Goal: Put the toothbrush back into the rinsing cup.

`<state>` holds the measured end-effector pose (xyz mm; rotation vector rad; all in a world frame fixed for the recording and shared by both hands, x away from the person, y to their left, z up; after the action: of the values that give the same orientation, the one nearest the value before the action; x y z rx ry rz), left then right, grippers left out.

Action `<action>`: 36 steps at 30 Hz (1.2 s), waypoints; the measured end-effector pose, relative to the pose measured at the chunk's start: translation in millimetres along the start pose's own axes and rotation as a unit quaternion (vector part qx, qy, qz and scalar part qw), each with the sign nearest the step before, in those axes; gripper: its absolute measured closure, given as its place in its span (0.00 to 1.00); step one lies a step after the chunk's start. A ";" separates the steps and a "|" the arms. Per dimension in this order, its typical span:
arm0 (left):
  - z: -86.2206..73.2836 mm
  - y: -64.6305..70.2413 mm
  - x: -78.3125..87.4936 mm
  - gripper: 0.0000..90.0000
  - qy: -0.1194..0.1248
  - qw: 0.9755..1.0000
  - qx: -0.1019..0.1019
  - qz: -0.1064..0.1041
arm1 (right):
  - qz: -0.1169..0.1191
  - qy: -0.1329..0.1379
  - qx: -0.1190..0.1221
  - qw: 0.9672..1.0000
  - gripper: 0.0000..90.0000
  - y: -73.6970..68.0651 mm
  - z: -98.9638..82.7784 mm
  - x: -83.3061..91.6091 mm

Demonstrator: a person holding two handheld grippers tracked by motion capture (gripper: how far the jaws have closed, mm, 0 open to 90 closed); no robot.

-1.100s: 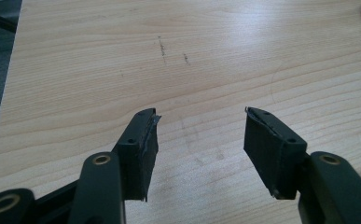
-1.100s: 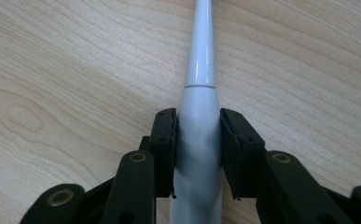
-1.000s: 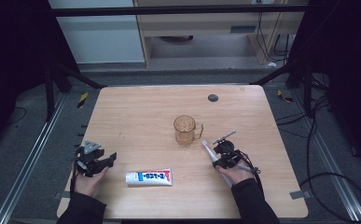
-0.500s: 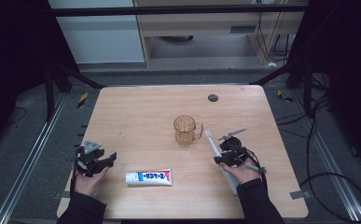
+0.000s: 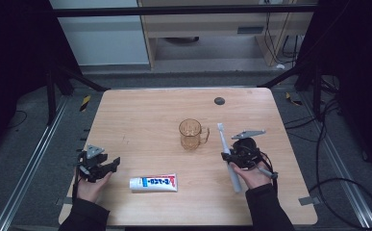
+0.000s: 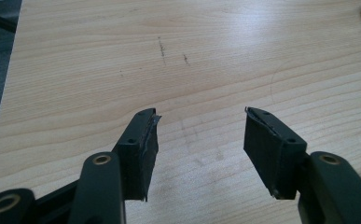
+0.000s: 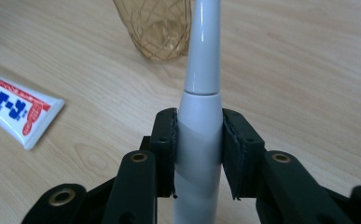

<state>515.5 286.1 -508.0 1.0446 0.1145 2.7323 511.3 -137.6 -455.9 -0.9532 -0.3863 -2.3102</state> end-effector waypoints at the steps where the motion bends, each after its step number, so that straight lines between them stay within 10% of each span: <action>1: 0.0 0.1 0.0 0.49 0.000 1.000 0.000 0.000 | -0.002 0.010 -0.002 1.000 0.75 0.3 1.7 1.3; 10: 0.1 0.4 0.0 0.49 0.000 1.000 -0.001 0.000 | -0.023 0.089 -0.013 0.996 0.75 1.8 16.0 12.4; 20: -0.2 0.7 -0.4 0.49 0.000 1.000 0.000 -0.001 | -0.043 0.188 -0.027 0.981 0.75 -2.6 47.5 19.5; 36: -1.8 3.2 -1.8 0.49 -0.002 1.000 -0.003 -0.001 | -0.038 0.266 -0.031 0.963 0.75 -9.0 98.0 7.7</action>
<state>515.1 282.5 -510.1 1.0473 0.1070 2.7261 554.1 -87.7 -382.3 -0.3159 -0.1238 -2.5405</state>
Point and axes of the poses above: each handheld gripper's, and its own axes: x roughly backward along the jaws, z roughly out of its top, y roughly to its right, the point moved 7 cm from there along -x, roughly forward along the jaws, and after that the axes turned 12 degrees about x, right-handed, at the moved point
